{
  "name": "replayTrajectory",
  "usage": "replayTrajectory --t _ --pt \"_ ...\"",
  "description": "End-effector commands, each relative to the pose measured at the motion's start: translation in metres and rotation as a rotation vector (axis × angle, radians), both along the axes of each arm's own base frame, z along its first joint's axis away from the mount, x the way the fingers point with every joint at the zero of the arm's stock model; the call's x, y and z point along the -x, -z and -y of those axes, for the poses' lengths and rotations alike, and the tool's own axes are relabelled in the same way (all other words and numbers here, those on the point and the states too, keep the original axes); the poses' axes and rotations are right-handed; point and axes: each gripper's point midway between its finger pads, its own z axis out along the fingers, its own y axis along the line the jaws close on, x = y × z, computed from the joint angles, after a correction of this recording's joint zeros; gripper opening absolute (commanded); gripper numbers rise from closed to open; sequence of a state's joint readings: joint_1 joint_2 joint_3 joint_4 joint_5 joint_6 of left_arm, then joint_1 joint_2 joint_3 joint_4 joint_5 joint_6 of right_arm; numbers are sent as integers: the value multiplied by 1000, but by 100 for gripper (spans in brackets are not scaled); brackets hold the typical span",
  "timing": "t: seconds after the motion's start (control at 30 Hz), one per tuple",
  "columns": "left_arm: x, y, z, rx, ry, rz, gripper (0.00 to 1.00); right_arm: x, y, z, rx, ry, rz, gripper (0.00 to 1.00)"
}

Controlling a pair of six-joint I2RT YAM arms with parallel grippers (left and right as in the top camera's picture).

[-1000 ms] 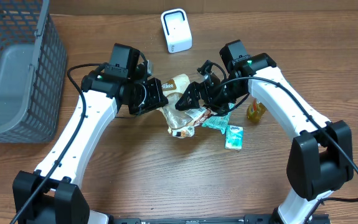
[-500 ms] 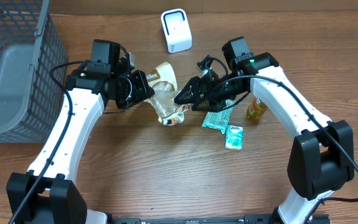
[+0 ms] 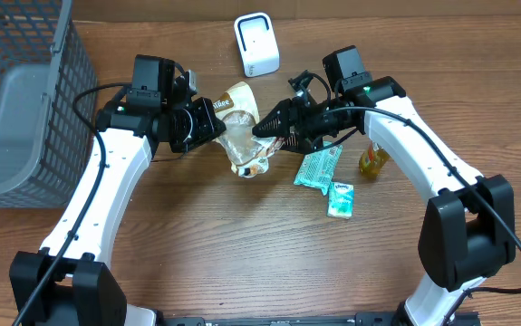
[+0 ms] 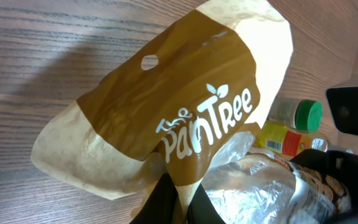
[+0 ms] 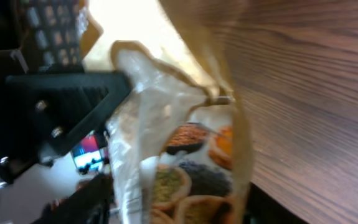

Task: Scan the item barcode

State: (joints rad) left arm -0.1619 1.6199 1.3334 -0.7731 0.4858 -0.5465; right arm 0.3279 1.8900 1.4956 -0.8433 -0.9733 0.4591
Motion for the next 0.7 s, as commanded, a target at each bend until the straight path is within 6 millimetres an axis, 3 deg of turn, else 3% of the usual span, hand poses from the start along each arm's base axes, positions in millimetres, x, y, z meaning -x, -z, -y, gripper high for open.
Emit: replayTrajectory --t 0.0,0.37,0.53,0.6,0.63,0.67 --pt "0 -7 3 0 23 30 4 -8 7 8 79 79 -20 55" --pt "-1 -3 1 -41 21 39 4 -13 5 7 75 91 1 34" --pt "-1 0 0 -81 14 42 4 -17 4 5 66 92 23 33" --pt "-1 3 -4 -113 2 40 5 -19 2 5 61 92 36 27" --pt "0 5 -7 -131 -5 36 8 -20 2 5 60 92 39 19" --pt "1 7 -10 -150 -13 29 18 -20 2 5 60 93 39 11"
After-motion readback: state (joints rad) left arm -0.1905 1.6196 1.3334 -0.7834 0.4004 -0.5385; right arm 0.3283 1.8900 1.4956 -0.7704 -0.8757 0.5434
